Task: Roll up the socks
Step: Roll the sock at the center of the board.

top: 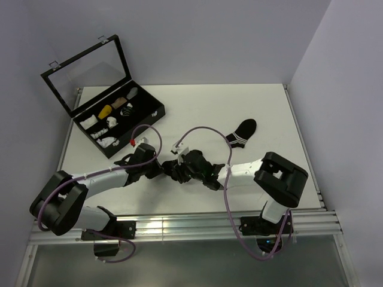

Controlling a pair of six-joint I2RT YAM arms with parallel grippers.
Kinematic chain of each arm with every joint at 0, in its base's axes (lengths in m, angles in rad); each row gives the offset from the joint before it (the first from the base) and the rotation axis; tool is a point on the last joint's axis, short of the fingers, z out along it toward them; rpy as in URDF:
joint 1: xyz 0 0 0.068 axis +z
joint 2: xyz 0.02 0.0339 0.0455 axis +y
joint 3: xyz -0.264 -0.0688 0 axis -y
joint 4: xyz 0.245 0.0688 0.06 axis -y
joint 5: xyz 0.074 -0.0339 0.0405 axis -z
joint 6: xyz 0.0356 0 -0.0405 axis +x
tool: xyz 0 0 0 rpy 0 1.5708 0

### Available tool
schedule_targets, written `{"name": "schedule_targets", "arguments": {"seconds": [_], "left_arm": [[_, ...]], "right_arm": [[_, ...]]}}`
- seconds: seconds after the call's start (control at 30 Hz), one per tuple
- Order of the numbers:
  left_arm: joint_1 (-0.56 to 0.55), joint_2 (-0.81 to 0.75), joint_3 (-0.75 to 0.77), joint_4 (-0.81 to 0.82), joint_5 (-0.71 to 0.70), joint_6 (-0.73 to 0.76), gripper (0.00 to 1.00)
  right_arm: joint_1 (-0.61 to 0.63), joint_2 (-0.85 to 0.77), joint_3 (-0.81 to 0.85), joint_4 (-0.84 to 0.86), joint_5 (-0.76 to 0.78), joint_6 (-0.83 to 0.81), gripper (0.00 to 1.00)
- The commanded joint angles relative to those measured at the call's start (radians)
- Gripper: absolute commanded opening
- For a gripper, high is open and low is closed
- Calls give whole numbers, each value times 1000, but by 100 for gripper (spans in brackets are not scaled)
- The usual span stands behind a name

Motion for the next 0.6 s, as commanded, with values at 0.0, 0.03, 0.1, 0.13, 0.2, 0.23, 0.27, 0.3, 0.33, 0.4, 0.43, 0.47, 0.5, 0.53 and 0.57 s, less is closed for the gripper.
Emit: {"name": "schedule_targets", "arguments": {"seconds": [0.0, 0.03, 0.1, 0.13, 0.2, 0.23, 0.27, 0.3, 0.33, 0.4, 0.43, 0.47, 0.5, 0.53, 0.57], "left_arm": [[1, 7, 40, -12, 8, 17, 0], [1, 7, 41, -13, 9, 17, 0], [1, 10, 43, -16, 11, 16, 0], [1, 13, 43, -15, 12, 16, 0], [1, 13, 44, -16, 14, 13, 0], [1, 14, 44, -16, 15, 11, 0], [1, 16, 46, -18, 15, 13, 0], [1, 17, 44, -18, 15, 11, 0], [1, 17, 44, -18, 17, 10, 0], [3, 17, 44, -16, 18, 5, 0], [1, 19, 44, -19, 20, 3, 0], [1, 19, 44, -18, 20, 2, 0], [1, 19, 44, -16, 21, 2, 0], [3, 19, 44, -19, 23, -1, 0], [1, 19, 43, -21, 23, -4, 0]], "right_arm": [[32, 28, 55, 43, 79, -46, 48], [40, 41, 58, 45, 85, -51, 48], [59, 51, 66, 46, 103, -57, 48], [64, 61, 67, 45, 105, -60, 48], [79, 72, 78, 45, 122, -65, 48], [84, 75, 80, 43, 125, -68, 48], [90, 86, 86, 42, 134, -71, 48], [99, 91, 92, 40, 137, -72, 48], [102, 95, 97, 33, 148, -75, 47], [112, 117, 110, 31, 169, -79, 47], [118, 127, 115, 22, 177, -74, 47], [121, 133, 123, 20, 184, -74, 46], [124, 152, 127, 19, 204, -72, 45], [125, 161, 132, 10, 210, -65, 43], [127, 169, 138, 7, 220, -65, 37]]}}
